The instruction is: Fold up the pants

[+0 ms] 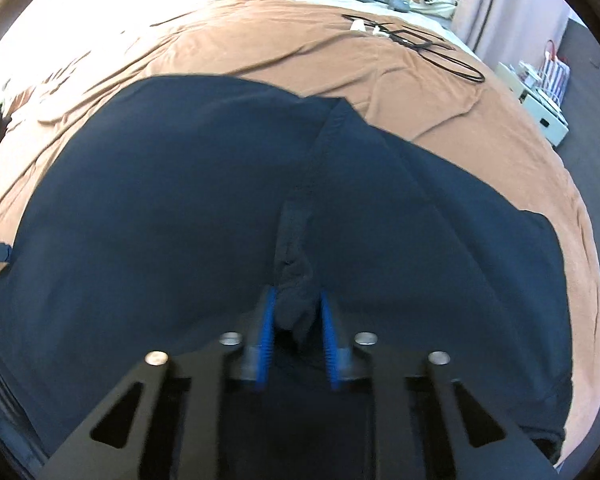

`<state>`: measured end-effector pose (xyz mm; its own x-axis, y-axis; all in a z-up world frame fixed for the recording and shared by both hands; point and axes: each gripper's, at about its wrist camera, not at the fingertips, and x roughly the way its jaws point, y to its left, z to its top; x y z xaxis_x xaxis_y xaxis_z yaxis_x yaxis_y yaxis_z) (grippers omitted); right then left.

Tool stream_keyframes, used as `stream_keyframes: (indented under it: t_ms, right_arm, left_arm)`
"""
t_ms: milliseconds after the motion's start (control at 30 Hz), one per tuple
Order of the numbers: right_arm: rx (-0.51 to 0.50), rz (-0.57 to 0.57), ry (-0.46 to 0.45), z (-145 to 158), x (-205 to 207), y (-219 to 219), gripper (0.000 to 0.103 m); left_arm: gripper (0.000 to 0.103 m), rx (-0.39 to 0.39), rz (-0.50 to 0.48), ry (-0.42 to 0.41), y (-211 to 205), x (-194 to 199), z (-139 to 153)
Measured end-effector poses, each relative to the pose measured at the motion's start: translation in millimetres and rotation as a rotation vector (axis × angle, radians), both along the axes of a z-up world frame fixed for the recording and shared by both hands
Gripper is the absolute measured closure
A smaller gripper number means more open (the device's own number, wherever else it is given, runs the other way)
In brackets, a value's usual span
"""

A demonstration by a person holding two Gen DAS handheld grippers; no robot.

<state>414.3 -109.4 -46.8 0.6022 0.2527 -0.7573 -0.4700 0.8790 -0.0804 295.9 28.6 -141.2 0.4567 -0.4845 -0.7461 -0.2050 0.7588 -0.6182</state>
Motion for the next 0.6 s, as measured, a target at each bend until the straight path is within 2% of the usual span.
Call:
stream_keyframes:
  t_ms: [333, 600]
  right_arm:
    - [0.101, -0.064, -0.061, 51, 17, -41, 0.096]
    - [0.113, -0.136, -0.102, 77, 34, -72, 0.096]
  left_arm:
    - [0.084, 0.007, 0.022, -0.011, 11, -1, 5]
    - [0.084, 0.023, 0.009, -0.011, 4, 2, 8]
